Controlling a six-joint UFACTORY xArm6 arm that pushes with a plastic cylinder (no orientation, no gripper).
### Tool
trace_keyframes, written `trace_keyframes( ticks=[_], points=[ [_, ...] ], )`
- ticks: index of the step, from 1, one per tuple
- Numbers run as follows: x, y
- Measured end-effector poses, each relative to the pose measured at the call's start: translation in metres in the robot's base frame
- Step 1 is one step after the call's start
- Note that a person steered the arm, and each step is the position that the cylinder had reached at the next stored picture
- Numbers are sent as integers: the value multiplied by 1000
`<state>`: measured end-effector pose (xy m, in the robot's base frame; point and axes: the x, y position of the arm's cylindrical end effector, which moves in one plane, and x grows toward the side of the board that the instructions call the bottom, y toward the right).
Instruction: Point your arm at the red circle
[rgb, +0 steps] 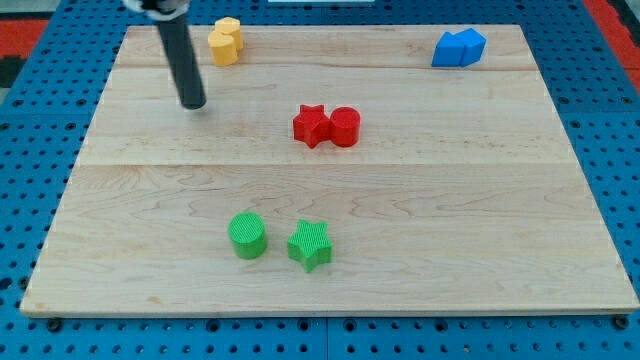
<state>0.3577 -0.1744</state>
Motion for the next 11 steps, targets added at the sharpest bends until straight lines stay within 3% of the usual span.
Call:
trace_keyframes(
  ticks=[10, 11],
  points=[
    [8, 9],
    [-25, 72]
  ],
)
